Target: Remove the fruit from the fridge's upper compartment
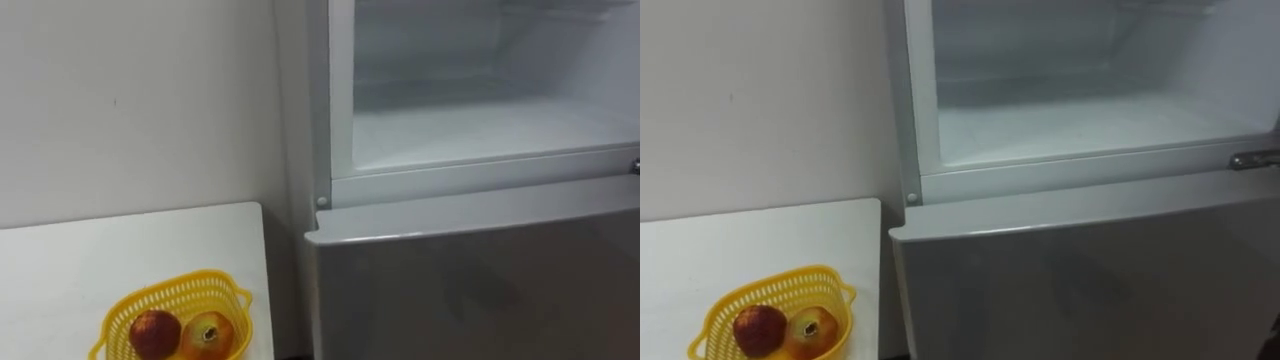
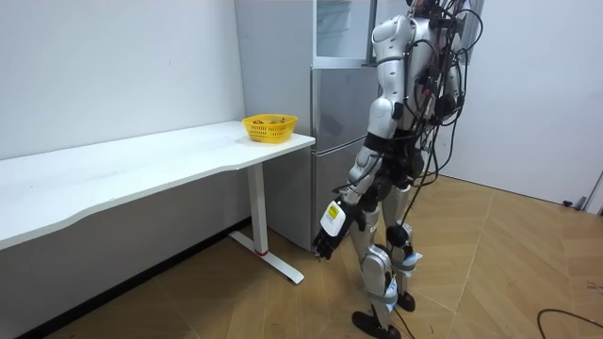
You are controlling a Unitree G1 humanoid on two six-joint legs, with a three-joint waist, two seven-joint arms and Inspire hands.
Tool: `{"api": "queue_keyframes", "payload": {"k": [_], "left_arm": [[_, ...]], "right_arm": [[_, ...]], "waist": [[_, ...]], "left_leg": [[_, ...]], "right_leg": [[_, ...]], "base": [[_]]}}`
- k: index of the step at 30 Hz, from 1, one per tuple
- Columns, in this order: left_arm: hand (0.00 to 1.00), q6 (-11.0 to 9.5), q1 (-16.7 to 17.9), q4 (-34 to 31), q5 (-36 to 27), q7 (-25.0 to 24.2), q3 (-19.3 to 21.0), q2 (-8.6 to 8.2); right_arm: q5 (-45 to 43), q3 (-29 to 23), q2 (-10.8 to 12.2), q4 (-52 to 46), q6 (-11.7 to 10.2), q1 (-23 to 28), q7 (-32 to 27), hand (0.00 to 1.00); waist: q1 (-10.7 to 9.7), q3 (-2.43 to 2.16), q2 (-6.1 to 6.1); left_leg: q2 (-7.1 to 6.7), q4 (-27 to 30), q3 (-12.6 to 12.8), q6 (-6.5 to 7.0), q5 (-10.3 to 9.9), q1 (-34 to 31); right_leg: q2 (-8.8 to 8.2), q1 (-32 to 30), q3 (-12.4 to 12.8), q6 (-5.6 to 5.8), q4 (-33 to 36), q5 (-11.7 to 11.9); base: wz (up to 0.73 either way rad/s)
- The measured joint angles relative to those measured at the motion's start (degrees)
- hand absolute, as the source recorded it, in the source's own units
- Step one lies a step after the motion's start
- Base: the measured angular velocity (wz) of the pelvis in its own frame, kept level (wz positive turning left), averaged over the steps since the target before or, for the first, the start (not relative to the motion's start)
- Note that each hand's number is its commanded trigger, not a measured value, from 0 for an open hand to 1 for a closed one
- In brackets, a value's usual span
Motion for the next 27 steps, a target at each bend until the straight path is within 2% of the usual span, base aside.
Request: {"api": "queue_keyframes", "payload": {"k": [4, 8, 10, 12, 15, 17, 19, 27], "left_arm": [[0.00, -0.1, 0.8, -1.6, -0.1, -0.4, 2.7, -0.01], [0.00, -0.1, 2.1, -3.6, -0.1, -0.8, 5.5, 0.40], [0.00, -0.5, 2.1, -4.3, -0.1, -1.6, 7.7, 0.49], [0.00, -0.7, 2.7, -5.7, -0.1, -1.8, 11.0, 0.50], [0.00, -0.9, 3.1, -6.2, -0.1, -1.9, 13.6, 0.61], [0.00, -0.9, 3.1, -6.2, 0.0, -1.9, 13.7, 0.92], [0.00, -0.9, 3.1, -6.3, 0.0, -1.9, 13.7, 0.99], [0.00, -0.9, 3.3, -7.0, 0.5, -1.9, 14.9, 0.84]], "right_arm": [[12.0, -5.4, 0.0, 3.0, 0.3, -0.5, -0.6, 0.00], [25.2, -13.1, -0.4, 3.3, 0.1, -2.5, -2.5, 0.00], [31.1, -16.2, -1.2, 3.2, 0.1, -3.2, -3.1, 0.00], [36.9, -20.6, -1.8, 2.4, -0.5, -3.9, -4.4, 0.00], [41.8, -25.0, -3.2, -2.1, -1.2, -5.9, -5.4, 0.00], [43.0, -27.1, -4.5, -2.4, -2.1, -7.7, -5.3, 0.00], [44.0, -29.2, -4.9, -3.5, -2.5, -9.2, -5.3, 0.00], [46.0, -36.2, -5.9, -11.0, -3.1, -11.9, -4.7, 0.00]], "waist": [[-0.2, -0.01, -0.28], [-1.6, -0.02, -0.94], [-1.6, 0.05, -1.45], [-1.5, -0.04, -2.50], [-1.9, 0.14, -3.26], [-2.4, 0.17, -3.49], [-2.5, 0.11, -3.97], [-3.0, 0.05, -3.55]], "left_leg": [[-0.06, 0.0, -0.1, 0.00, 0.0, 0.1], [-0.09, 0.0, -0.2, 0.01, 0.0, -0.1], [-0.14, 0.0, -0.1, 0.02, 0.0, -0.3], [-0.29, 0.0, -0.1, 0.02, 0.0, -0.2], [-0.40, 0.0, 0.0, 0.03, 0.0, -0.5], [-0.46, 0.0, 0.0, 0.03, 0.0, -0.8], [-0.47, 0.0, 0.1, 0.03, 0.0, -0.8], [-0.48, -0.1, 0.1, 0.03, 0.0, -1.0]], "right_leg": [[-0.26, 0.0, 0.1, 0.09, 0.2, -0.3], [-0.30, -0.5, 0.0, 0.09, 0.5, -0.3], [-0.24, -1.0, -0.1, 0.04, 1.0, -0.4], [-0.25, -1.0, 0.1, 0.09, 1.5, -0.8], [-0.28, -1.7, 0.4, 0.19, 1.6, -0.7], [-0.32, -1.6, 0.4, 0.29, 1.4, -0.7], [-0.32, -1.7, 0.4, 0.30, 1.4, -0.7], [-0.25, -1.5, 0.8, 0.30, 1.3, -0.6]], "base": [[0.02], [-0.01], [-0.05], [-0.02], [-0.04], [0.04], [0.00], [-0.01]]}}
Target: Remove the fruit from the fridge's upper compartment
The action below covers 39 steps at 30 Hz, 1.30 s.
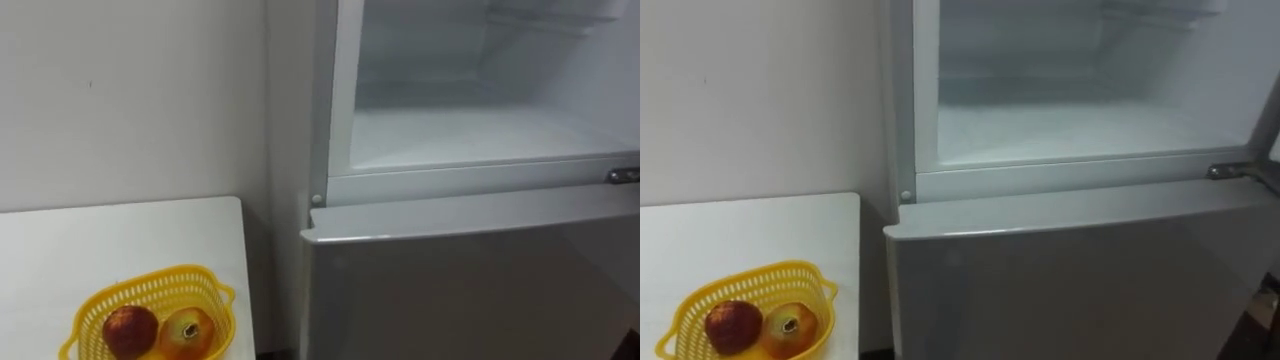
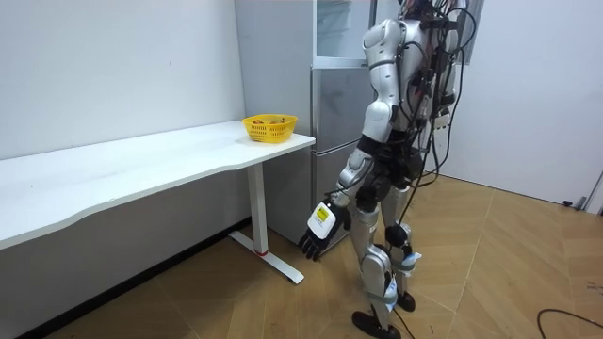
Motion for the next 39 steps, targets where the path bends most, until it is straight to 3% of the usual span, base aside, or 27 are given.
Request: {"api": "queue_keyframes", "payload": {"k": [9, 16, 24, 29, 39], "left_arm": [[0.00, 0.0, -0.1, -0.2, 0.0, -0.5, 1.0, -0.43], [0.00, 0.2, 0.0, 0.2, 0.0, -0.5, 1.0, -0.44], [0.00, 0.2, 0.0, 0.8, 0.2, -0.6, 1.0, -0.43], [0.00, 0.1, -0.4, 2.2, 0.3, -0.6, 1.0, -0.42], [0.00, 0.2, -1.0, 3.0, 2.8, -2.0, 1.0, -1.06]], "right_arm": [[-0.2, 0.0, -1.6, -5.9, 0.1, -4.5, 2.8, 0.00], [-0.2, 0.0, -2.0, -10.3, 0.1, -4.7, 4.8, 0.00], [-2.5, 0.1, -2.3, -24.2, -0.3, -4.7, 5.4, 0.00], [-4.2, 0.7, -2.3, -26.1, -0.5, -5.3, 7.1, 0.00], [-10.8, 3.6, -2.3, -27.2, -0.6, -8.4, 12.0, 0.00]], "waist": [[-0.4, 0.00, -0.01], [-0.2, -0.05, -0.11], [0.4, -0.13, 0.01], [0.4, -0.06, 0.17], [1.7, 0.09, 1.64]], "left_leg": [[0.01, 0.0, 0.8, 0.00, 0.0, -0.2], [0.00, 0.0, 0.8, 0.00, 0.0, -0.5], [0.03, 0.1, 0.4, 0.00, 0.0, -0.7], [0.09, 0.1, -0.1, 0.00, 0.0, -0.9], [0.07, 0.1, -0.2, 0.14, -0.1, -0.8]], "right_leg": [[0.06, -0.9, 0.5, 0.01, -0.1, 0.0], [0.03, -1.1, 0.5, 0.01, 0.1, 0.0], [0.01, -1.1, 0.4, -0.04, 0.1, 0.0], [-0.02, -1.0, 0.1, -0.05, 0.8, 0.0], [0.02, -2.1, 0.1, -0.06, 1.4, 0.1]], "base": [[-0.05], [0.00], [0.00], [0.01], [0.01]]}}
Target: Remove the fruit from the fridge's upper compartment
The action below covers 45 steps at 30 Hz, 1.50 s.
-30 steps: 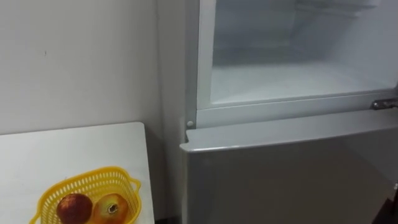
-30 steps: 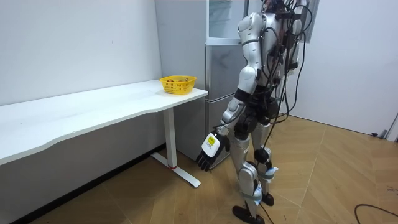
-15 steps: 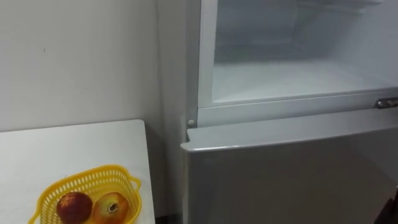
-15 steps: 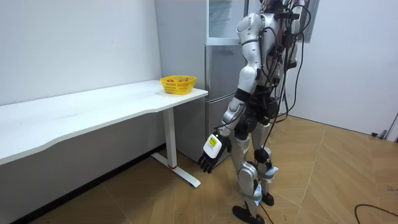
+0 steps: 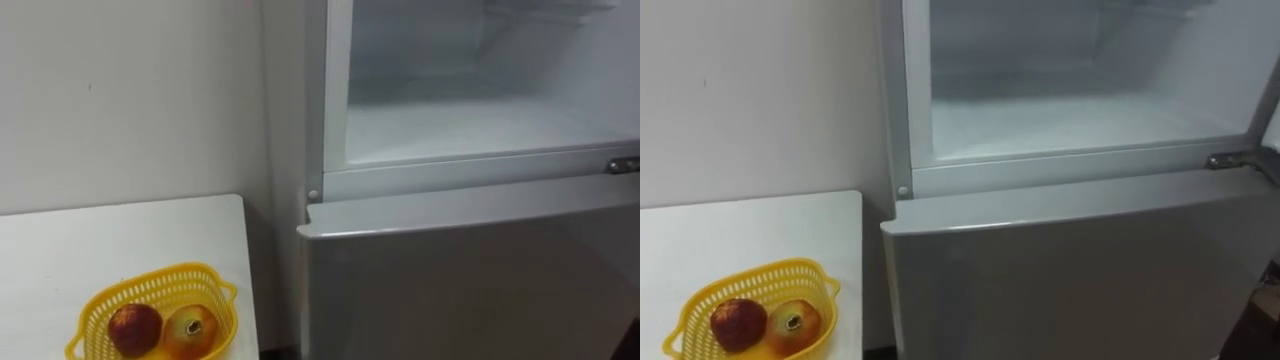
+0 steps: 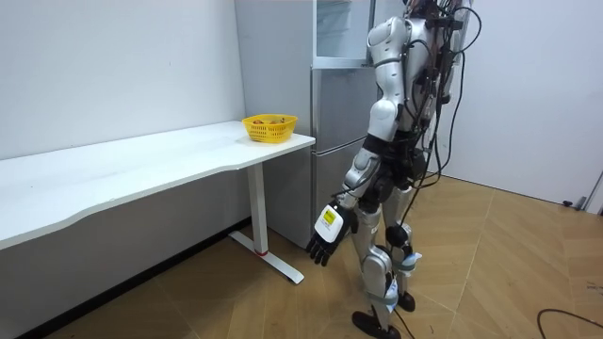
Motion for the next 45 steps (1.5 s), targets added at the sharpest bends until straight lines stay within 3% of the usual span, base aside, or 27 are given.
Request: {"api": "queue_keyframes", "payload": {"k": [5, 8, 10, 15, 18, 23, 26, 36, 45], "left_arm": [[0.00, 0.0, 0.5, 0.0, 0.0, -0.2, -0.3, -0.32], [0.00, -0.5, 0.4, 0.4, -0.1, -0.4, -0.3, -0.40], [0.00, -0.6, 0.6, 0.6, -0.1, -0.6, -0.2, -0.27], [0.00, -0.1, 0.6, 2.5, -0.1, -1.7, -0.3, 0.82], [0.00, 1.2, -0.5, 3.7, -0.1, -1.9, -1.5, 1.77], [0.00, 2.1, -1.6, 3.7, -0.3, -1.6, -3.1, 2.75], [0.00, 2.4, -2.0, 3.5, -0.6, -1.2, -3.5, 3.50], [0.00, 2.7, -1.7, 3.4, -0.6, -1.2, -3.4, 4.22], [0.00, 2.3, -1.7, 3.6, -0.7, 0.3, -3.5, 4.97]], "right_arm": [[-9.2, 5.3, -0.2, 0.0, 0.4, -0.3, 2.4, 0.00], [-13.5, 7.1, -0.3, 0.0, 1.7, -0.2, 6.5, 0.00], [-16.2, 7.8, -0.4, 0.0, 2.6, -0.2, 8.4, 0.00], [-27.5, 12.7, -3.6, 1.1, 5.8, 0.7, 16.6, 0.00], [-33.3, 15.8, -4.8, 3.2, 7.1, 1.8, 21.2, 0.00], [-38.5, 17.7, -8.1, 8.0, 9.0, 2.6, 26.6, 0.00], [-40.4, 19.3, -8.2, 9.7, 10.4, 2.8, 29.6, 0.00], [-46.2, 18.8, -9.5, 8.7, 10.7, 4.1, 31.1, 0.00], [-45.2, 18.6, -9.6, 8.1, 10.8, 4.5, 30.9, 0.00]], "waist": [[0.0, 0.05, 0.06], [-0.1, 0.04, -0.40], [0.0, 0.01, -1.14], [0.3, -0.06, -4.33], [0.9, -0.31, -5.32], [1.8, -0.11, -6.72], [2.6, -0.18, -6.87], [2.9, -0.46, -6.22], [2.5, -0.40, -6.15]], "left_leg": [[0.06, 0.2, 0.2, 0.00, 0.0, 0.5], [0.06, 0.2, 0.1, 0.00, 0.0, 0.5], [0.07, 0.2, 0.0, 0.00, 0.0, 0.5], [0.53, 0.3, 0.0, -0.04, 0.0, 0.9], [0.89, 0.3, 0.0, -0.11, 0.1, 1.2], [0.89, 0.1, -1.0, -0.18, 0.0, 1.8], [0.87, 0.0, -1.4, -0.18, 0.0, 1.9], [0.89, 0.1, -1.4, -0.18, 0.0, 2.0], [0.84, 0.2, -1.5, -0.18, 0.0, 2.0]], "right_leg": [[0.14, 0.0, 0.5, -0.08, 0.4, 0.0], [0.07, 0.0, 0.4, -0.10, 0.5, 0.0], [0.05, 0.0, 0.3, -0.13, 0.5, 0.0], [0.46, 1.1, 0.2, -0.58, -0.3, 0.4], [0.75, 2.1, 0.0, -0.81, -1.7, 1.1], [0.74, 3.5, -0.9, -0.72, -2.7, 1.6], [0.77, 3.7, -1.0, -0.68, -2.8, 1.7], [0.79, 3.8, -1.1, -0.76, -2.6, 1.8], [0.77, 4.4, -1.0, -0.74, -2.5, 1.8]], "base": [[-0.09], [0.00], [0.00], [0.00], [0.00], [0.08], [0.06], [0.00], [0.00]]}}
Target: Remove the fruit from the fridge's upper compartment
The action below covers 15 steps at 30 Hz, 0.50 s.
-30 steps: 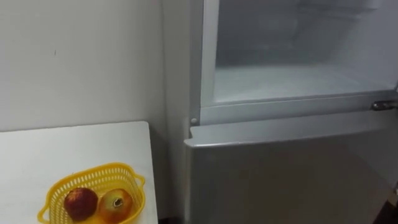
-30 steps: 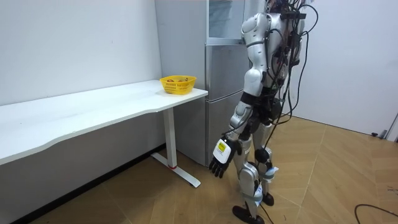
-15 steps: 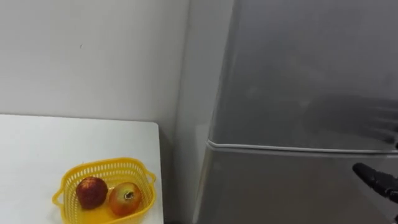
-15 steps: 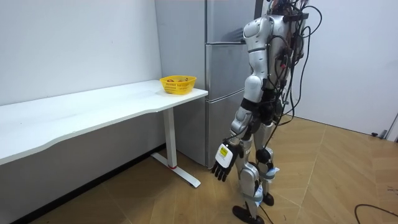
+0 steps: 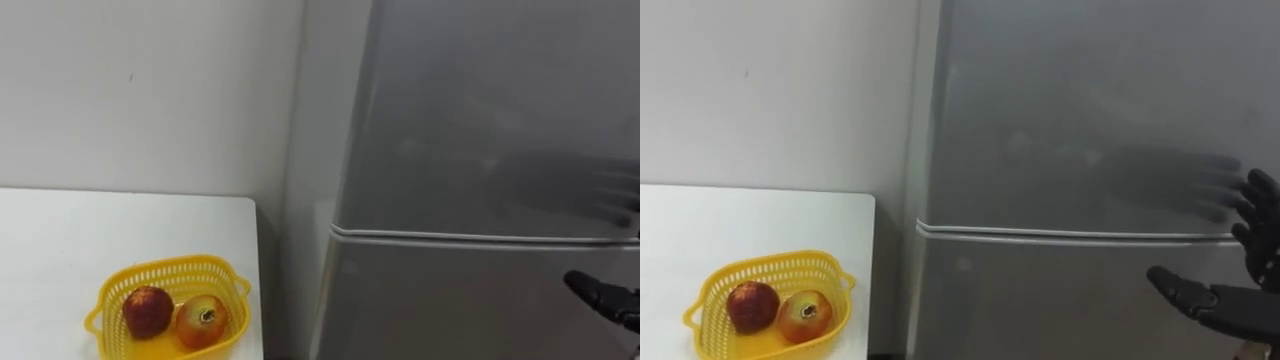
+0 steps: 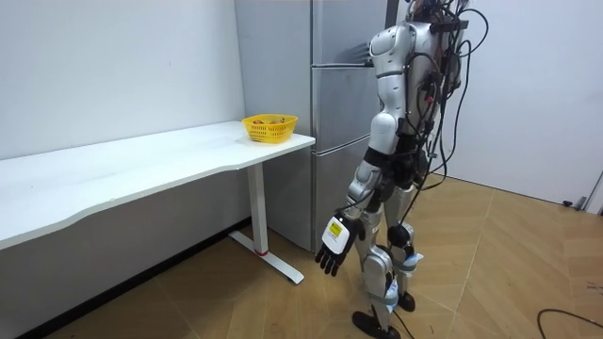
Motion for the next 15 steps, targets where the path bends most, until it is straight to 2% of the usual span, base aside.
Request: {"api": "queue_keyframes", "payload": {"k": [4, 7, 12, 15], "left_arm": [[0.00, -0.4, 0.0, 0.1, -0.4, 0.0, -0.1, -0.05], [0.00, -0.4, 0.2, 0.2, -0.4, 0.3, 0.1, -0.49], [0.00, 0.1, 0.9, -0.1, -0.4, 1.6, 0.4, -1.32], [0.00, 1.2, 1.1, -1.1, -0.5, 2.5, 0.3, -1.40]], "right_arm": [[0.9, 0.0, 0.0, 0.0, 0.0, 0.0, -0.7, 0.00], [2.6, -1.3, 0.0, 0.0, 0.0, 0.4, -1.6, 0.00], [8.6, -4.8, 0.1, -0.3, 0.0, 1.3, -9.5, 0.00], [9.9, -6.0, 0.9, 0.7, 0.0, 3.2, -15.4, 0.00]], "waist": [[0.0, 0.11, 0.26], [-0.3, 0.21, 0.88], [-0.9, 0.31, 2.16], [-1.1, 0.30, 2.34]], "left_leg": [[0.04, 0.0, -0.1, 0.00, 0.0, 0.1], [0.10, 0.0, 0.0, 0.00, -0.2, 0.1], [0.00, -0.2, -0.1, 0.00, -0.2, -0.3], [0.00, -0.2, -0.1, -0.01, -0.2, -0.3]], "right_leg": [[0.04, 0.1, 0.0, 0.01, 0.0, 0.0], [0.05, 0.0, -0.1, 0.01, 0.1, 0.0], [0.06, -0.3, 0.0, 0.06, -0.1, 0.0], [0.06, -0.2, -0.2, 0.08, -0.3, 0.0]], "base": [[0.00], [0.00], [0.00], [0.00]]}}
